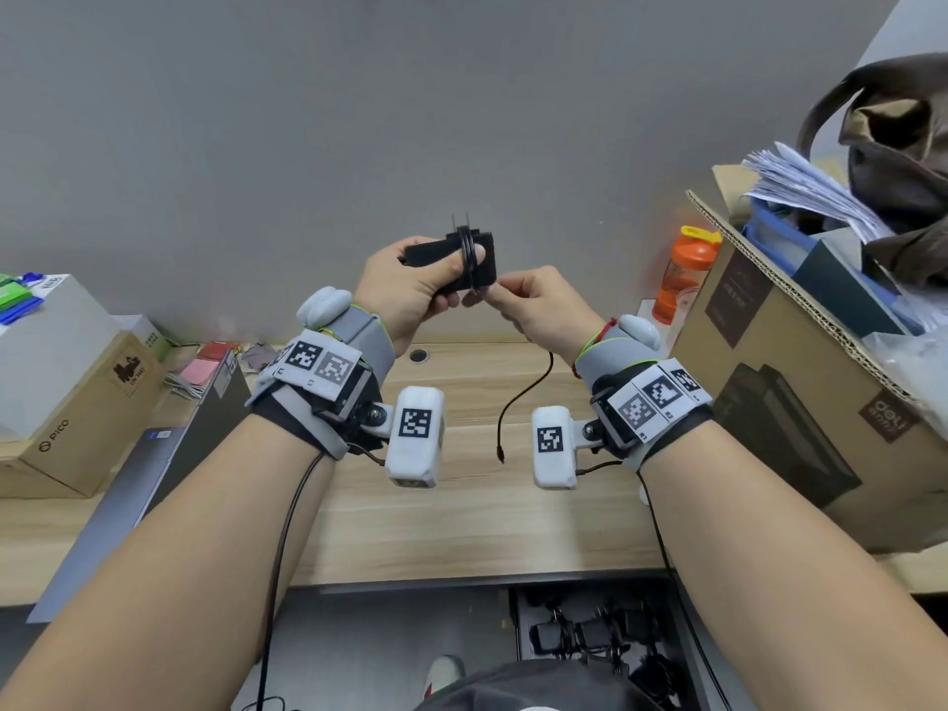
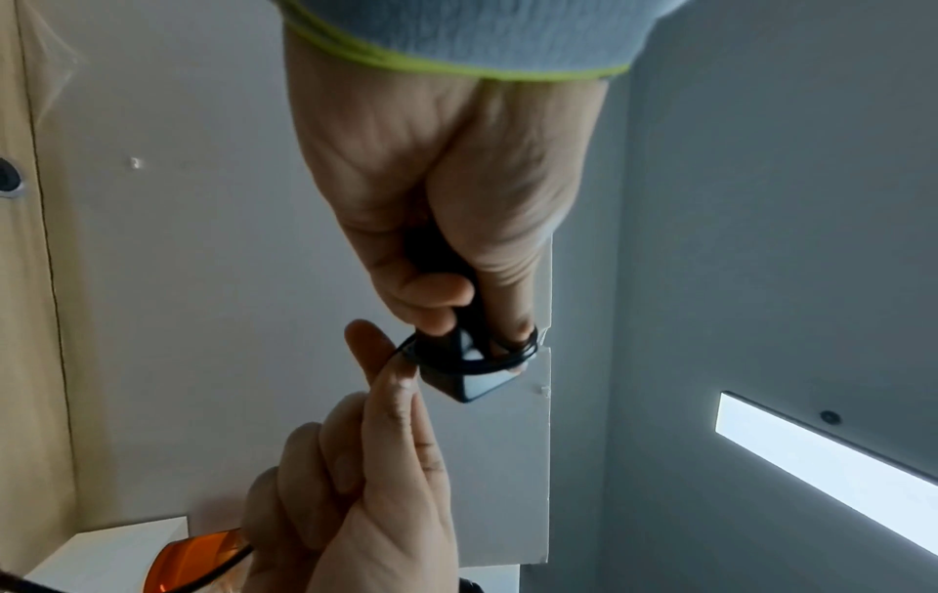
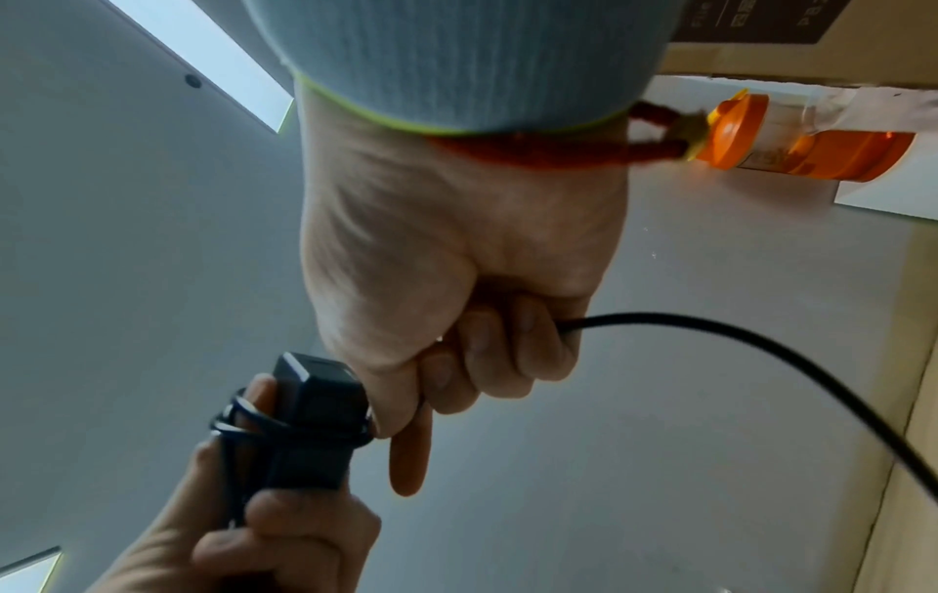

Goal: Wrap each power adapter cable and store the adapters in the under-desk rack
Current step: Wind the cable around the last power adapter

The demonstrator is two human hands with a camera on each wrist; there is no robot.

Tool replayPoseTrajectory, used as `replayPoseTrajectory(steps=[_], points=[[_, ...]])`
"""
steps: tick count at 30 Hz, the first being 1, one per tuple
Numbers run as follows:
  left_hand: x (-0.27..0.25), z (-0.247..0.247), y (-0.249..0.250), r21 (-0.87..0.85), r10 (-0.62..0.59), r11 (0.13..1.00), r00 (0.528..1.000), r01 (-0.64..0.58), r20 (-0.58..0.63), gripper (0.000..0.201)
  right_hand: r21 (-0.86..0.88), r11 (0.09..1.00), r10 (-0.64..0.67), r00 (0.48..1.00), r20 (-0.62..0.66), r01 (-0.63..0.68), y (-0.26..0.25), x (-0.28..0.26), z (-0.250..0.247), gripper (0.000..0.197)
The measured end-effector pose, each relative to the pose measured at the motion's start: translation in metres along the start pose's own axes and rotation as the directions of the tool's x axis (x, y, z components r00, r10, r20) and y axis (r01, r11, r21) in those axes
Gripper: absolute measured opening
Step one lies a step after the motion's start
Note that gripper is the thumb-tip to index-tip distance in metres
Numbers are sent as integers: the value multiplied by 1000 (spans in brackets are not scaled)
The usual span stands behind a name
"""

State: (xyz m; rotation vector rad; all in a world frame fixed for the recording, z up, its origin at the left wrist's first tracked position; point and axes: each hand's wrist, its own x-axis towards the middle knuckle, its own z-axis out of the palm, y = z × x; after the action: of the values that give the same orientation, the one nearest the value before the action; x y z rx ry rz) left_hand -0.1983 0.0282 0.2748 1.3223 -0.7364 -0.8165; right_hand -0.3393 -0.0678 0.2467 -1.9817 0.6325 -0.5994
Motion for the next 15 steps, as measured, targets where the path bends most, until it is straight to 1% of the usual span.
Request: replayPoseTrajectory(steps=[3,6,8,10,15], points=[[5,-4,-1,-75,-59,996,996,53,-73,29,-108,993,-31,997,66,39,-9,-6,3,26],[7,-6,-3,-68,-79,995,991,72,-107,33,-170,983,-56,994,95,72,-13,-5,7,23],[8,-10,-4,-1,-64,998,991,64,-118,38,-186,980,-45,992,120,67,-17,-6,5,23],[8,-13,-6,89,-39,995,991,51,-129,38,-185,981,-36,992,121,58,-21,-7,-1,24],[4,-18,-9,247,25,969,994,2,-107,42,-153,982,-102,993,68,111,-29,-2,-11,15]])
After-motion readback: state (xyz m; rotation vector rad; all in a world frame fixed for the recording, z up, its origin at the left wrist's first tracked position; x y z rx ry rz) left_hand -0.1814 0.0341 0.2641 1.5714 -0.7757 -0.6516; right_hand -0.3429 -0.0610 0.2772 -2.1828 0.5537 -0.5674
